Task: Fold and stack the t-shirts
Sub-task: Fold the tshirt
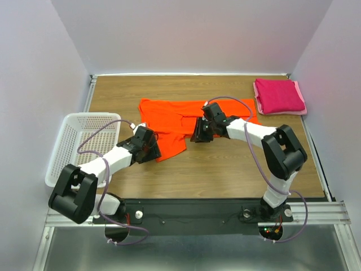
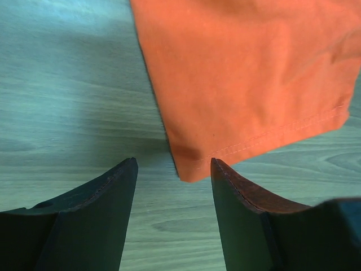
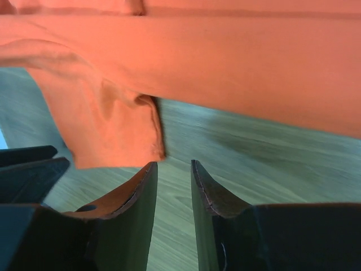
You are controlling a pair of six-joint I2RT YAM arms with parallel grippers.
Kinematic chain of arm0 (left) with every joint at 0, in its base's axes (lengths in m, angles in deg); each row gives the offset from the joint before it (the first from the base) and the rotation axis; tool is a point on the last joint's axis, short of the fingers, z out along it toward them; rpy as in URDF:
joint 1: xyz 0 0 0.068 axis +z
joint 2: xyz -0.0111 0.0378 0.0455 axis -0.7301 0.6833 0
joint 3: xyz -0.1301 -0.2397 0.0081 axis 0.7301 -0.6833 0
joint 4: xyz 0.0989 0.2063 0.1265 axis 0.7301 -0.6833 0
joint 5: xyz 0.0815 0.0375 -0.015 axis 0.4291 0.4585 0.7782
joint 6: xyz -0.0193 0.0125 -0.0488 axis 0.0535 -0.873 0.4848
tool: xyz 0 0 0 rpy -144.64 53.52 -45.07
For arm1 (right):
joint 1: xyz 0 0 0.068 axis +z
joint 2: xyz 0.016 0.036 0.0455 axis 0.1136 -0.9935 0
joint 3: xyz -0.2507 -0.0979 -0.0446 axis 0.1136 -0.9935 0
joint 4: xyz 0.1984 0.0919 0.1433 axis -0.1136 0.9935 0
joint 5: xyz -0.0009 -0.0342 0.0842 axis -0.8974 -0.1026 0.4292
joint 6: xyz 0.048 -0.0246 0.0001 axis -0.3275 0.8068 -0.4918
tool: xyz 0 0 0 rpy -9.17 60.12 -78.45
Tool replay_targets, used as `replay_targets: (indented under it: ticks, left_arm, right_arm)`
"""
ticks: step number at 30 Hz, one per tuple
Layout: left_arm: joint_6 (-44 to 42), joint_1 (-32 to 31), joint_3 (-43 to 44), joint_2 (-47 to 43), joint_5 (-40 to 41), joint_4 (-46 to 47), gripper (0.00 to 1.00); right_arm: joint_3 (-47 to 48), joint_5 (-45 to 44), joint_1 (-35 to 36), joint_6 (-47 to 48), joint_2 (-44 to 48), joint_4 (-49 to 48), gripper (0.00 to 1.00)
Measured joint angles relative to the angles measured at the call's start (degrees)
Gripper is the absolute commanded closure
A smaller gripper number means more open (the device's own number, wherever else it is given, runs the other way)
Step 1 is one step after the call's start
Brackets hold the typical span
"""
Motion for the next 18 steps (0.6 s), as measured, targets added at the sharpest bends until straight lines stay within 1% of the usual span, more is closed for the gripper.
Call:
replay_targets:
  ticks: [5,7,8,11,12,14,15,17,18]
  left_arm:
    - [1.0,-1.4,-0.4,2.3,0.1,1.8,0.39]
    - [1.3,-1.7,-0.4,2.7,0.2,2.8,0.42]
    - [1.4,-1.8,-0.4,2.9,0.3,3.0,0.46]
    - [1.5,-1.9,-0.4,3.5,0.6,3.8,0.51]
    - [1.6,-1.9,-0.4,3.7,0.6,4.3,0.57]
    - [1.7,-1.9,-0.3,4.1,0.6,4.7,0.62]
    - [1.8,-1.9,-0.3,4.3,0.7,5.0,0.67]
    - [1.8,-1.9,-0.3,4.5,0.7,5.1,0.75]
    - [1.8,-1.9,-0.3,4.7,0.7,5.1,0.81]
  right_arm:
    - [2.3,0.5,2.6,-1.0,-4.5,-1.7,0.64]
    - [3.0,0.5,3.4,-1.3,-5.8,-2.0,0.64]
    - [3.5,0.5,3.8,-1.4,-6.6,-2.3,0.64]
    - [3.9,0.5,4.8,-1.8,-8.0,-2.8,0.64]
    - [3.9,0.5,5.0,-2.0,-8.3,-2.9,0.64]
    - [3.9,0.6,5.4,-2.2,-8.4,-3.0,0.64]
    - [3.9,0.6,5.5,-2.3,-8.4,-3.1,0.65]
    - [3.9,0.8,5.7,-2.4,-8.5,-3.3,0.67]
    - [3.9,0.9,5.8,-2.5,-8.6,-3.4,0.69]
